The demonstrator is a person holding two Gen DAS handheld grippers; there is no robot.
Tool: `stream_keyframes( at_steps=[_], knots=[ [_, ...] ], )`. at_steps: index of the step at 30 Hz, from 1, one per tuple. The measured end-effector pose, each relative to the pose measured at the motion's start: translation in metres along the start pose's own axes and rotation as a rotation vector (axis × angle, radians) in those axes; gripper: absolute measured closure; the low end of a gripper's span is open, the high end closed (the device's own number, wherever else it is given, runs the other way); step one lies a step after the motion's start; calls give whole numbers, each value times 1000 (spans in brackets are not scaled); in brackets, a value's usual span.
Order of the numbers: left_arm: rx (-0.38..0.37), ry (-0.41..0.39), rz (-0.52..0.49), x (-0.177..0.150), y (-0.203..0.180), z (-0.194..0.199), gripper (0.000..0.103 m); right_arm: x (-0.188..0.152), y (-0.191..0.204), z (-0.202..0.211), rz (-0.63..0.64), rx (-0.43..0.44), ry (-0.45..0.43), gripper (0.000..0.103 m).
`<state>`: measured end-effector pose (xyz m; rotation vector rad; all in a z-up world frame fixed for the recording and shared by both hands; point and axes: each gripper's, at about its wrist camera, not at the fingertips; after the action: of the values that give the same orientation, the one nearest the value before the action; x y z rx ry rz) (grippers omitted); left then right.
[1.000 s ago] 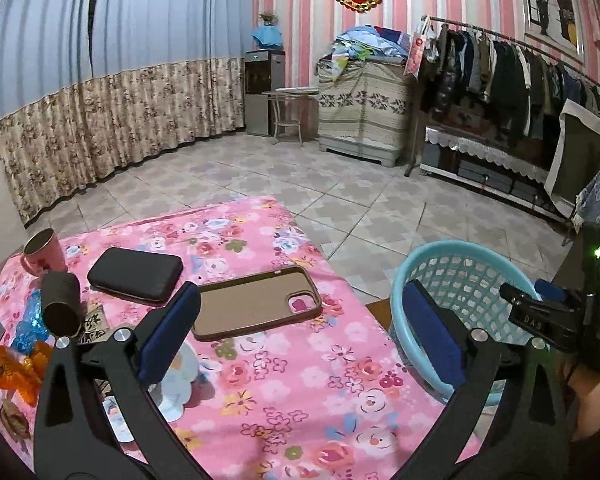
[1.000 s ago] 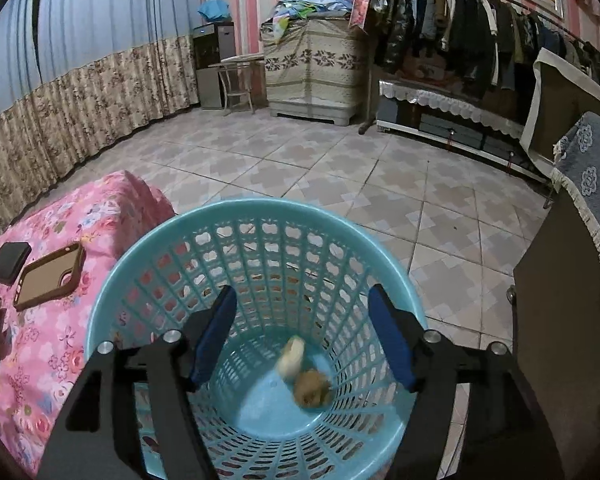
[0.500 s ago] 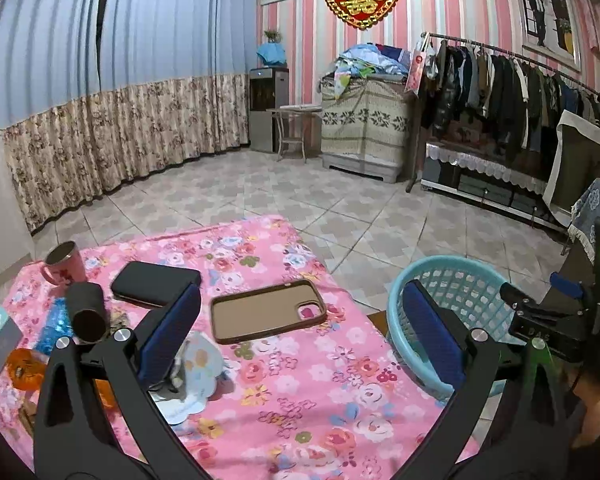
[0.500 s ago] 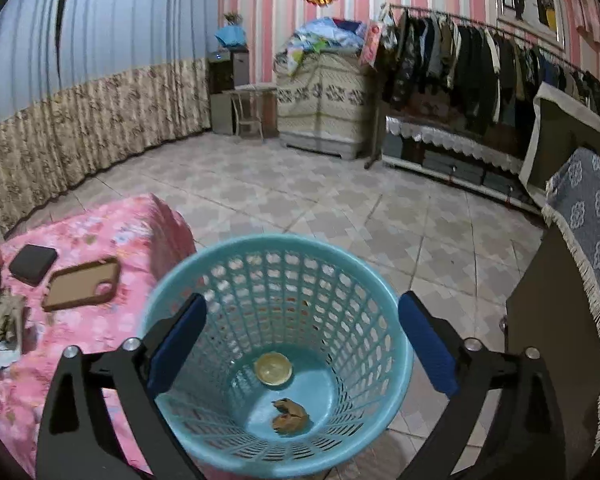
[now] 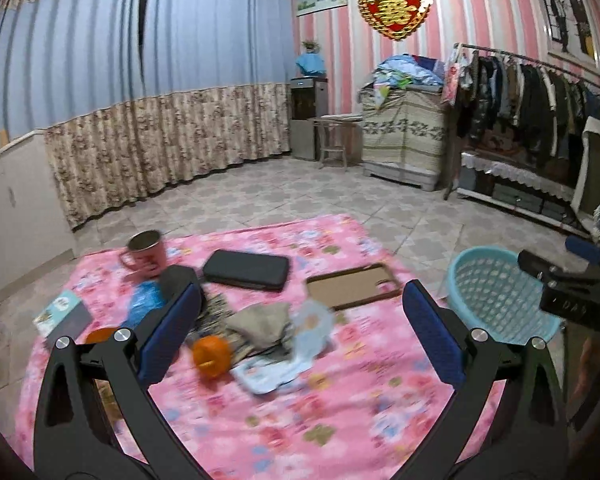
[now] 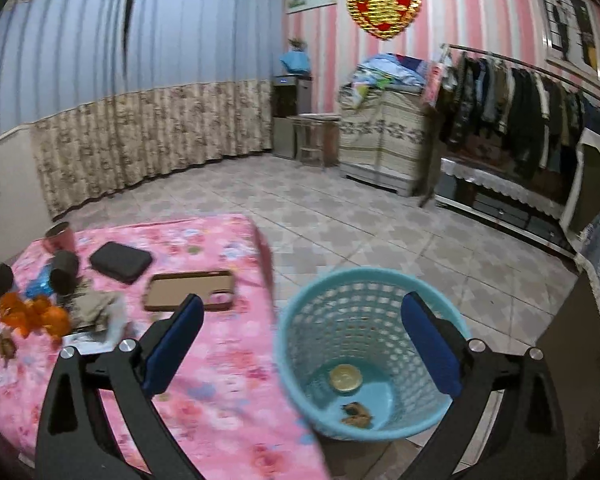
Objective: Collect trash
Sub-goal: 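Move the left tool back to the second crumpled brown paper on the table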
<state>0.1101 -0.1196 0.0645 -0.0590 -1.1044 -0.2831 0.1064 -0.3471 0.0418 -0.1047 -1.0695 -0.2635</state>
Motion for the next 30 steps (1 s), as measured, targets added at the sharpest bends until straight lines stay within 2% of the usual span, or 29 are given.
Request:
stream_keyframes(
  at_steps=[11,18,30],
  knots=[
    [133,77,56,-46,93,-7,5,-19,94,2,105,107,25,6],
    [193,116,115,-64,141,-19,5,-19,135,-5,148,153,9,6],
    [237,169,185,-82,174,-35,5,-15,166,-38,156,185,16,6]
  ],
)
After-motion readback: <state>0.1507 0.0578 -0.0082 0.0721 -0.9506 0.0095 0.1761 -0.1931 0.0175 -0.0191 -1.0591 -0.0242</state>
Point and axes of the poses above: each gripper's, at about its wrist camera, not at the fingertips, and z roughly against the way its jaws point, y to its left, x to its top, and after that the axes turned 3 degrees about -z, right-handed
